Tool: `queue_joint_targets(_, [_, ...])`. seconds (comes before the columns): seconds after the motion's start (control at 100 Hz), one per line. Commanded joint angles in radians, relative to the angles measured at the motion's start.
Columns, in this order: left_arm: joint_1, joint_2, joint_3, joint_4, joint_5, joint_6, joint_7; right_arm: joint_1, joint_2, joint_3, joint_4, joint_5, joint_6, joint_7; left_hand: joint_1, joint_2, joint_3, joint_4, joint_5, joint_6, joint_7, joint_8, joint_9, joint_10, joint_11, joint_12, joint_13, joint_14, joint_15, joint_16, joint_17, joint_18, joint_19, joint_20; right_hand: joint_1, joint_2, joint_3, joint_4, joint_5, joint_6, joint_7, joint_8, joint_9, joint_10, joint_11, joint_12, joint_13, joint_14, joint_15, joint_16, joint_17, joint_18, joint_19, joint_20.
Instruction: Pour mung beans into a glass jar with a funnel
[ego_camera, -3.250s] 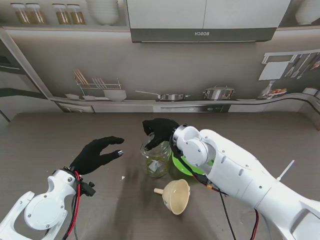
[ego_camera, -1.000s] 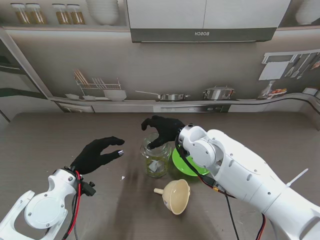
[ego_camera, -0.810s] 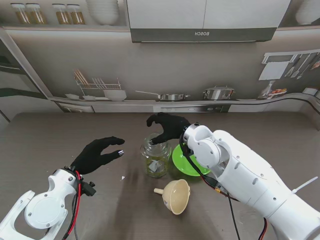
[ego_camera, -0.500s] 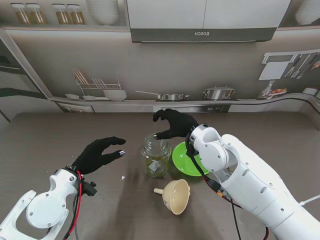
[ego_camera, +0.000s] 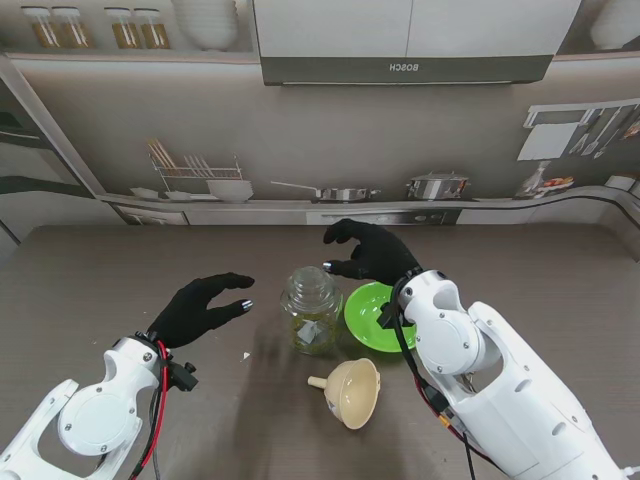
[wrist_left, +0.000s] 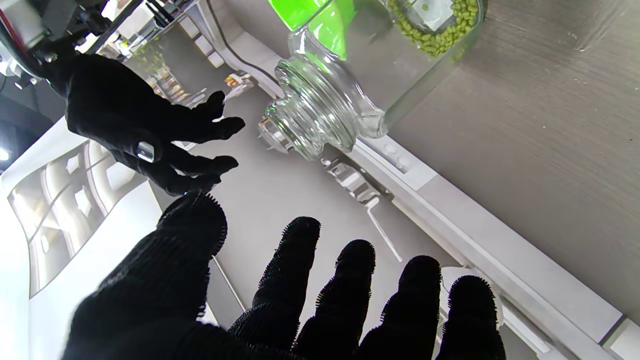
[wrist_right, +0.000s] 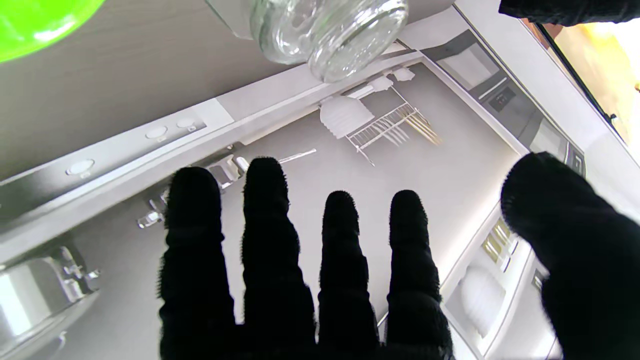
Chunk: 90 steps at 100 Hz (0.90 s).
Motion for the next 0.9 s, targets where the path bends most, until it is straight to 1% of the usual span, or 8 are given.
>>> queue_joint_targets(0.0, [0.0, -0.006, 0.002, 0.001, -0.003, -0.002, -0.015, -0.034, -0.003, 0.006, -0.014, 0.022, 0.002, 0.003, 0.014, 0.039, -0.018, 0.035, -0.029, -0.021, -0.015, -0.006, 0.003, -0.004, -0.011, -0.003, -0.005, -0.001, -0.009, 0.003, 0.001, 0.009, -0.026, 0.016, 0.005, -0.03, 0.023, 0.011, -0.013, -0.007, -0.025, -0.038, -0.006, -0.008, -0.032, -0.022, -0.029, -0.004, -0.032, -0.024, -0.023, -0.002, -0.034, -0.027])
queue_joint_targets(0.09, [-0.001, -0.007, 0.005, 0.003, -0.003, -0.001, -0.012, -0.069, -0.005, 0.029, -0.025, 0.055, -0.014, -0.006, 0.013, 0.038, -0.017, 0.035, -0.032, -0.023, -0.015, -0.006, 0.0, -0.005, -0.012, -0.004, -0.006, -0.001, -0.01, 0.002, 0.0, 0.009, -0.026, 0.015, 0.001, -0.039, 0.006, 0.009, -0.029, -0.002, -0.051, -0.053, -0.014, -0.008, -0.059, -0.046, -0.049, -0.009, -0.063, -0.046, -0.04, -0.011, -0.069, -0.054])
queue_joint_targets(0.19, [-0.003, -0.008, 0.008, 0.006, -0.002, -0.003, -0.007, -0.104, -0.006, 0.054, -0.023, 0.103, -0.064, -0.008, 0.011, 0.037, -0.017, 0.035, -0.036, -0.022, -0.016, -0.007, -0.001, -0.007, -0.012, -0.004, -0.009, 0.0, -0.01, 0.002, -0.001, 0.009, -0.027, 0.015, 0.007, -0.032, -0.008, 0.011, -0.057, 0.005, -0.071, -0.063, -0.052, -0.01, -0.07, -0.055, -0.086, -0.008, -0.087, -0.062, -0.072, -0.031, -0.097, -0.073])
queue_joint_targets(0.34, [-0.007, -0.009, 0.013, 0.01, -0.006, -0.006, -0.003, -0.141, -0.006, 0.076, -0.011, 0.104, -0.134, -0.029, 0.007, 0.038, -0.018, 0.035, -0.042, -0.024, -0.018, -0.008, -0.003, -0.006, -0.012, -0.004, -0.01, 0.001, -0.011, 0.002, -0.002, 0.011, -0.027, 0.015, -0.001, -0.033, -0.02, 0.011, -0.057, 0.01, -0.081, -0.07, -0.041, -0.013, -0.067, -0.059, -0.079, -0.014, -0.086, -0.065, -0.071, -0.034, -0.101, -0.077])
queue_joint_targets(0.42, [-0.008, -0.009, 0.015, 0.011, -0.009, -0.006, -0.003, -0.151, -0.003, 0.086, -0.002, 0.095, -0.165, -0.029, 0.006, 0.038, -0.019, 0.035, -0.047, -0.025, -0.02, -0.009, -0.005, -0.007, -0.013, -0.004, -0.012, 0.0, -0.012, 0.002, -0.003, 0.01, -0.027, 0.015, -0.007, -0.038, -0.025, 0.011, -0.072, 0.011, -0.091, -0.075, -0.046, -0.014, -0.072, -0.065, -0.083, -0.012, -0.092, -0.071, -0.077, -0.025, -0.113, -0.086])
queue_joint_targets(0.54, [-0.008, -0.009, 0.017, 0.012, -0.009, -0.005, -0.003, -0.168, 0.0, 0.104, -0.003, 0.11, -0.181, -0.017, 0.004, 0.039, -0.021, 0.035, -0.049, -0.024, -0.02, -0.009, -0.007, -0.01, -0.013, -0.004, -0.013, 0.0, -0.012, 0.002, -0.004, 0.013, -0.028, 0.014, -0.013, -0.043, -0.048, 0.009, -0.112, 0.017, -0.113, -0.089, -0.099, -0.013, -0.092, -0.08, -0.129, 0.008, -0.126, -0.094, -0.106, 0.007, -0.154, -0.111])
queue_joint_targets(0.67, [-0.008, -0.009, 0.017, 0.012, -0.007, -0.006, -0.002, -0.188, -0.006, 0.117, 0.004, 0.121, -0.195, -0.048, 0.004, 0.038, -0.021, 0.035, -0.047, -0.025, -0.019, -0.009, -0.005, -0.008, -0.012, -0.004, -0.012, 0.001, -0.011, 0.002, -0.004, 0.013, -0.028, 0.014, -0.008, -0.052, -0.056, 0.012, -0.113, 0.023, -0.111, -0.091, -0.095, -0.016, -0.081, -0.081, -0.134, 0.025, -0.134, -0.107, -0.106, 0.032, -0.176, -0.124])
queue_joint_targets(0.89, [-0.012, -0.01, 0.022, 0.016, -0.019, -0.011, -0.001, -0.207, -0.007, 0.141, 0.006, 0.128, -0.217, -0.057, 0.004, 0.038, -0.021, 0.035, -0.047, -0.023, -0.019, -0.01, -0.006, -0.009, -0.012, -0.004, -0.014, 0.001, -0.012, 0.002, -0.004, 0.014, -0.028, 0.014, -0.011, -0.062, -0.046, 0.01, -0.109, 0.022, -0.108, -0.094, -0.098, -0.017, -0.081, -0.085, -0.141, 0.006, -0.138, -0.115, -0.115, 0.026, -0.189, -0.127])
